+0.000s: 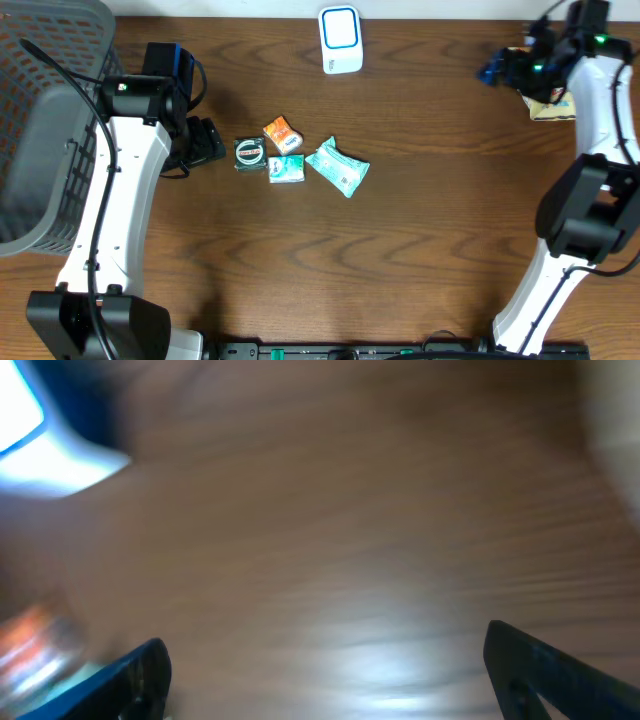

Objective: Scan the item barcode

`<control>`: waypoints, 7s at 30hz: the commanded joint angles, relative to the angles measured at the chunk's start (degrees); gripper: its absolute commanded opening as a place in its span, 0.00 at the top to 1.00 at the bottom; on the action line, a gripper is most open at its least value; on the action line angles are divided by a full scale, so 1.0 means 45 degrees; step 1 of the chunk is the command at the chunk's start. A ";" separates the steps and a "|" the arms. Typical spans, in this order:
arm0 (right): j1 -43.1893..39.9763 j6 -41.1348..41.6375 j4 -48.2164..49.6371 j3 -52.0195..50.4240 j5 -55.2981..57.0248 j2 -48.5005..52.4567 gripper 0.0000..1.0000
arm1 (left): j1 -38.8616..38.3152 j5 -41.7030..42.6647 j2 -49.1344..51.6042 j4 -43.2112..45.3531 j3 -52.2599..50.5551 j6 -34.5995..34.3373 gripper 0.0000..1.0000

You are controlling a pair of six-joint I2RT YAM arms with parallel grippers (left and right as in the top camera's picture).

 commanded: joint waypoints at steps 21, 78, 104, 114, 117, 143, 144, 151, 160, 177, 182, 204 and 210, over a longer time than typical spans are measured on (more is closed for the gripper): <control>0.7451 -0.1715 0.0602 -0.3215 0.1613 -0.0165 0.01 | 0.0044 -0.0112 0.0083 -0.0053 -0.0029 -0.0102 0.02; 0.5897 0.0636 0.5110 -0.5654 -0.3755 -0.6154 0.99 | 0.0044 -0.0112 0.0083 -0.0053 -0.0029 -0.0102 0.02; 0.6620 0.1321 0.3002 -0.5838 0.5430 -0.5848 0.99 | 0.0044 -0.0112 0.0083 -0.0053 -0.0029 -0.0102 0.03; 0.8155 0.2351 0.1355 -0.6159 1.4970 -0.3638 0.99 | 0.0044 -0.0112 0.0083 -0.0053 -0.0029 -0.0102 0.02; 0.8510 0.2914 0.0714 -0.6159 1.6563 -0.2579 0.99 | 0.0044 -0.0112 0.0083 -0.0053 -0.0029 -0.0102 0.02; 1.2055 0.3065 -0.1661 -0.4833 1.1905 -0.0763 0.67 | 0.0044 -0.0112 0.0083 -0.0053 -0.0029 -0.0102 0.02; 1.1987 0.3065 -0.2040 -0.4527 1.2036 -0.0763 0.65 | 0.0044 -0.0112 0.0083 -0.0053 -0.0029 -0.0102 0.03; 1.0268 0.3060 -0.3439 -0.3211 1.1876 -0.0763 0.37 | 0.0044 -0.0112 0.0083 -0.0053 -0.0029 -0.0102 0.02; 0.7650 0.1962 -0.2385 -0.4085 0.8102 -0.0758 0.43 | 0.0044 -0.0112 0.0083 -0.0053 -0.0029 -0.0102 0.02; 0.7038 0.1617 -0.0121 -0.5649 0.6499 -0.0758 0.95 | 0.0044 -0.0112 0.0083 -0.0053 -0.0029 -0.0102 0.02; 0.7048 0.1734 0.0068 -0.3929 0.6489 -0.0763 0.99 | 0.0044 -0.0112 0.0083 -0.0053 -0.0029 -0.0102 0.02; 0.7524 0.2492 1.3046 -0.1447 0.6654 0.1462 0.99 | 0.0044 -0.0112 0.0083 -0.0053 -0.0029 -0.0102 0.03; 0.7538 0.1409 1.2730 0.0058 0.7519 0.2769 0.99 | 0.0044 -0.0112 0.0083 -0.0053 -0.0029 -0.0107 0.03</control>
